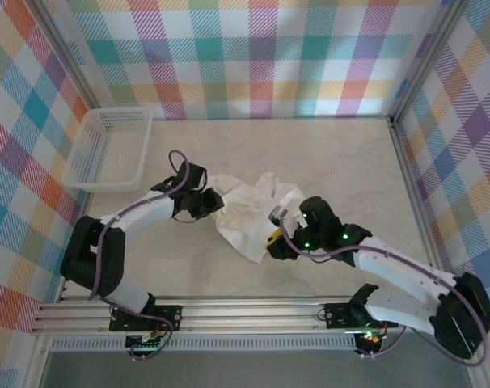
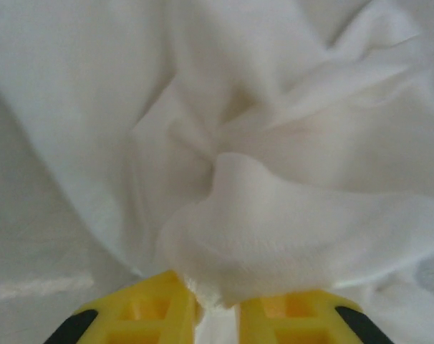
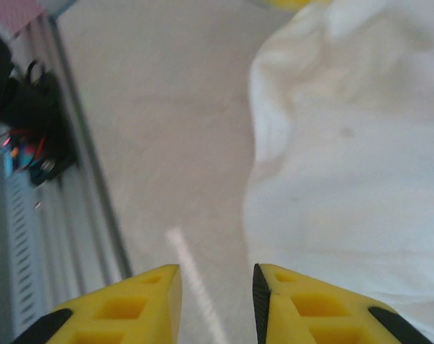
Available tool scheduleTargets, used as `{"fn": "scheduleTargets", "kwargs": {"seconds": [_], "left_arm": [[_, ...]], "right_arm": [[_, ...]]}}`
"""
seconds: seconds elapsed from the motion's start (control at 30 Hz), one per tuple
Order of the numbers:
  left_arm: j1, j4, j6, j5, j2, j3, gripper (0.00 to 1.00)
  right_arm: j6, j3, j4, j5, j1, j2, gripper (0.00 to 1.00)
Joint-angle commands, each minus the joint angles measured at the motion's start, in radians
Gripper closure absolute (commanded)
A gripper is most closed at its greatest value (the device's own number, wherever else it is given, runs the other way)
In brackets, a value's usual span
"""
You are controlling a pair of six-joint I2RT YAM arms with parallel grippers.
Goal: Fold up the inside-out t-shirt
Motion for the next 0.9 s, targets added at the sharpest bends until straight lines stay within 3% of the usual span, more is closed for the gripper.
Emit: {"fn": "scheduleTargets", "kwargs": {"seconds": [0.0, 0.13, 0.3, 0.43, 0.67, 0.87], "left_arm": [[-0.002, 0.012, -0.010, -0.014, 0.000, -0.012, 0.78], [-0.009, 0.027, -0.017, -0.009, 0.021, -0.008, 0.78], [-0.011, 0.014, -0.005, -0.023, 0.056, 0.013, 0.76], [-0.010, -0.004, 0.015, -0.049, 0.086, 0.035, 0.99], [-0.008, 0.002, 0.032, -0.063, 0.139, 0.060, 1.00], [-0.006, 0.018, 0.020, -0.049, 0.151, 0.055, 1.00]], "right_arm": [[0.234, -0.090, 0.142, 0.244, 0.025, -0.107, 0.69], [0.305, -0.058, 0.087, 0.340, 0.112, -0.066, 0.67], [0.320, 0.088, -0.105, 0.382, 0.224, 0.170, 0.66], [0.242, 0.166, -0.163, 0.450, 0.329, 0.322, 0.64], [0.293, 0.317, -0.352, 0.486, 0.357, 0.576, 0.59], [0.283, 0.386, -0.388, 0.563, 0.374, 0.668, 0.54]]}}
